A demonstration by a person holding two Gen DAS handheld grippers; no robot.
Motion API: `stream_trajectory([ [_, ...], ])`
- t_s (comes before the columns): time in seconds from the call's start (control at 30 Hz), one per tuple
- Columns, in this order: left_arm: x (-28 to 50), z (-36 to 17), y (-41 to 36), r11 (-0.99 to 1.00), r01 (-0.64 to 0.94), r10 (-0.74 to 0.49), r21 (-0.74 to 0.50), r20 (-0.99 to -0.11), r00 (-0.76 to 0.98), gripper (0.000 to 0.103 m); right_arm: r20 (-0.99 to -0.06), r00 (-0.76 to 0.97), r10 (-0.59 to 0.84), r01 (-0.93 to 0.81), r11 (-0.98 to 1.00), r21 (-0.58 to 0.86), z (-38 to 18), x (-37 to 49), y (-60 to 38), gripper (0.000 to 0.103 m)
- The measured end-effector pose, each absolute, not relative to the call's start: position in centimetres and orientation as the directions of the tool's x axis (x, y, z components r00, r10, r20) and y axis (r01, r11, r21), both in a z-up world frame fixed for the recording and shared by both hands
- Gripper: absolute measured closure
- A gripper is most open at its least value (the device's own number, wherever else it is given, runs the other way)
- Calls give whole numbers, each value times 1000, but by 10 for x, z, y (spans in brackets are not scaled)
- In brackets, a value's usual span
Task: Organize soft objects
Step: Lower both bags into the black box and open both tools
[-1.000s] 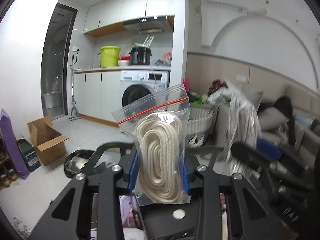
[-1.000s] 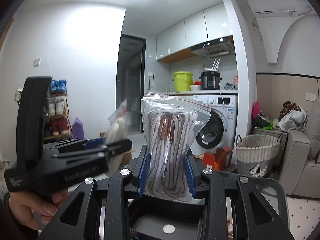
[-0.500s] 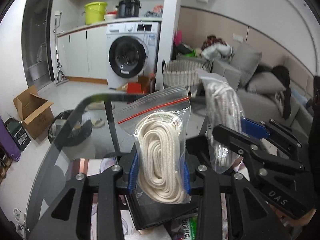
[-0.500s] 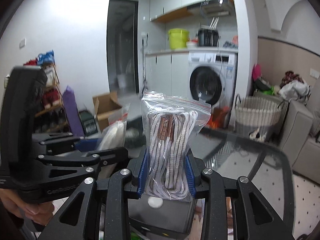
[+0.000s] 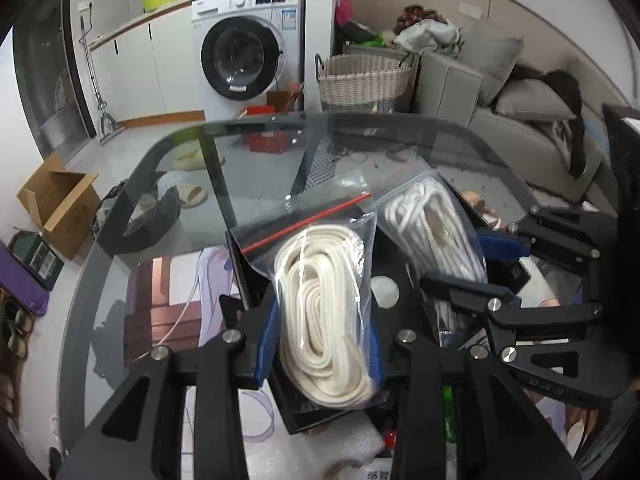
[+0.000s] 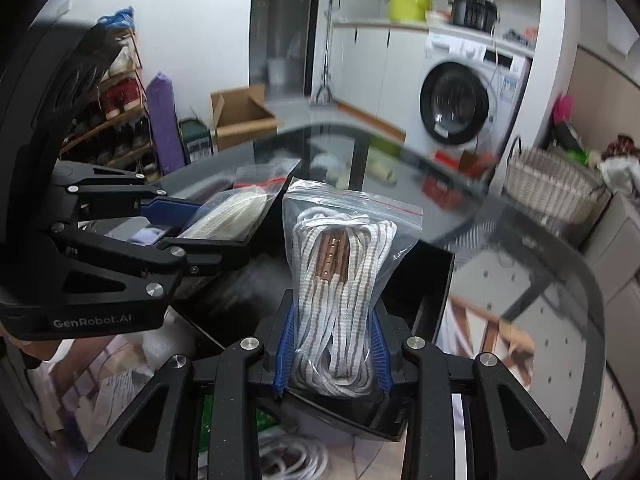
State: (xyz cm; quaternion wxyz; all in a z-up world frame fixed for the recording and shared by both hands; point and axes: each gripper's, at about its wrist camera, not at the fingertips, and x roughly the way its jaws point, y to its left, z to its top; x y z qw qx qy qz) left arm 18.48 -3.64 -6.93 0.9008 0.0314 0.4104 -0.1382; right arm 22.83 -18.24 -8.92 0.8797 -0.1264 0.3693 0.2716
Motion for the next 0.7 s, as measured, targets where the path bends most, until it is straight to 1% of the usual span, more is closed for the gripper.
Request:
stream_trajectory([
  [0.13, 181, -69, -47, 949, 315, -206, -2, -761, 616, 66, -793, 476, 380, -552, 831, 67, -96, 236, -184, 70],
  [0.23, 180, -70, -56, 938, 341, -175, 55, -775, 607, 65, -815, 455, 358, -557, 829, 54, -96, 235, -179, 70],
  [0.47, 184, -69, -56, 934, 356, -193, 30, -797, 573, 64, -821, 452, 348, -547, 836, 54, -93, 234, -174, 69],
  [0.5, 185, -68, -55, 934, 356, -198, 22, -797, 570, 62, -821, 452, 348, -544, 837, 55, -93, 234, -174, 69],
  [0.57, 185, -68, -54, 932, 363, -216, 4, -797, 564, 54, -822, 454, 343, -535, 843, 57, -92, 234, -175, 68],
  [0.7, 183, -68, -55, 934, 357, -194, 31, -794, 577, 54, -825, 456, 333, -530, 847, 49, -89, 232, -178, 65],
])
